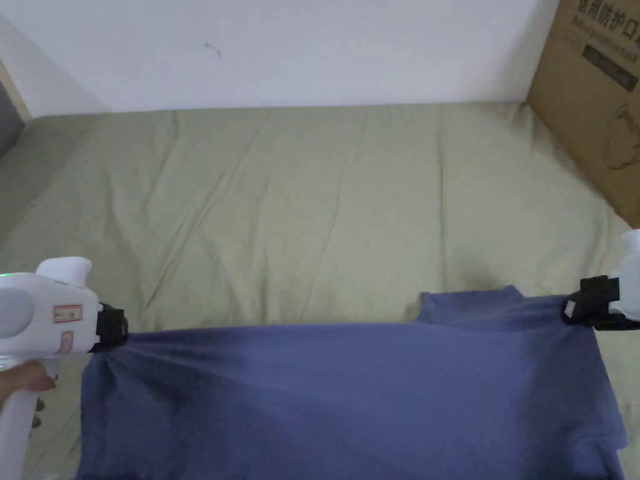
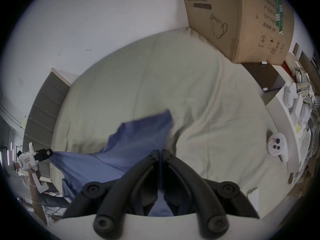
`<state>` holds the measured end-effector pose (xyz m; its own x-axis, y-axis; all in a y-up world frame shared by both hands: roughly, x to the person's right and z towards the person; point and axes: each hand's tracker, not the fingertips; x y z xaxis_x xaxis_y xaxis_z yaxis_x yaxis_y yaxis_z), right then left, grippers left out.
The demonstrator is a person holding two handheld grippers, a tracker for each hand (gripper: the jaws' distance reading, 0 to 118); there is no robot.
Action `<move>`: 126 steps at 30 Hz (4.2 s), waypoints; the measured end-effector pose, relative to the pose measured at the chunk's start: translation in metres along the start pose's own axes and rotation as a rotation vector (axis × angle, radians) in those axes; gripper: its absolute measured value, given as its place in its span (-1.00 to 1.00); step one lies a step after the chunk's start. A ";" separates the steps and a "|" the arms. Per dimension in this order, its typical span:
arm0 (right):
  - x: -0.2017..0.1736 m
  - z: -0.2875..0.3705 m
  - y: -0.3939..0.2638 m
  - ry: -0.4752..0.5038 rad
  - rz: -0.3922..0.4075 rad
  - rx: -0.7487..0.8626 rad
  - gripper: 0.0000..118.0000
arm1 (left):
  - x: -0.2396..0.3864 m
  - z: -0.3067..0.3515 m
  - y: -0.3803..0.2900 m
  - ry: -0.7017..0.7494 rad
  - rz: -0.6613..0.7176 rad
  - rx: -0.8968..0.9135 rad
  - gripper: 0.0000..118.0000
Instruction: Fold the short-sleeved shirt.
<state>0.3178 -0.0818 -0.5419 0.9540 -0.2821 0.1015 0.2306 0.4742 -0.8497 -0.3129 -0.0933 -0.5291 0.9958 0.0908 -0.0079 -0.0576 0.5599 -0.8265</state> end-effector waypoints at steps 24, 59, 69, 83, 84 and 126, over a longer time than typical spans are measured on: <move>0.038 0.081 -0.264 -0.145 0.035 -0.030 0.43 | -0.031 0.079 -0.209 -0.019 0.098 -0.088 0.68; -0.166 0.032 -0.238 0.233 0.315 0.087 -0.98 | -0.099 -0.029 -0.262 -0.645 0.919 -0.092 -0.87; -0.135 0.045 -0.232 0.214 0.233 0.120 -0.98 | -0.038 0.058 -0.183 -0.425 0.521 0.033 -0.87; -0.033 0.077 -0.247 0.105 -0.022 0.208 -0.98 | 0.250 0.033 -0.157 -0.492 -0.229 -0.114 -0.78; -0.027 0.077 -0.248 0.102 -0.029 0.204 -0.98 | 0.263 0.021 -0.163 -0.498 -0.244 -0.140 -0.75; -0.014 0.084 -0.253 0.078 -0.064 0.201 -0.98 | 0.156 0.013 -0.171 -0.737 0.104 -0.228 0.54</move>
<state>0.2622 -0.1277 -0.2850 0.9204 -0.3767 0.1049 0.3310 0.6078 -0.7218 -0.1482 -0.1639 -0.3811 0.6776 0.7022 0.2186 -0.0523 0.3424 -0.9381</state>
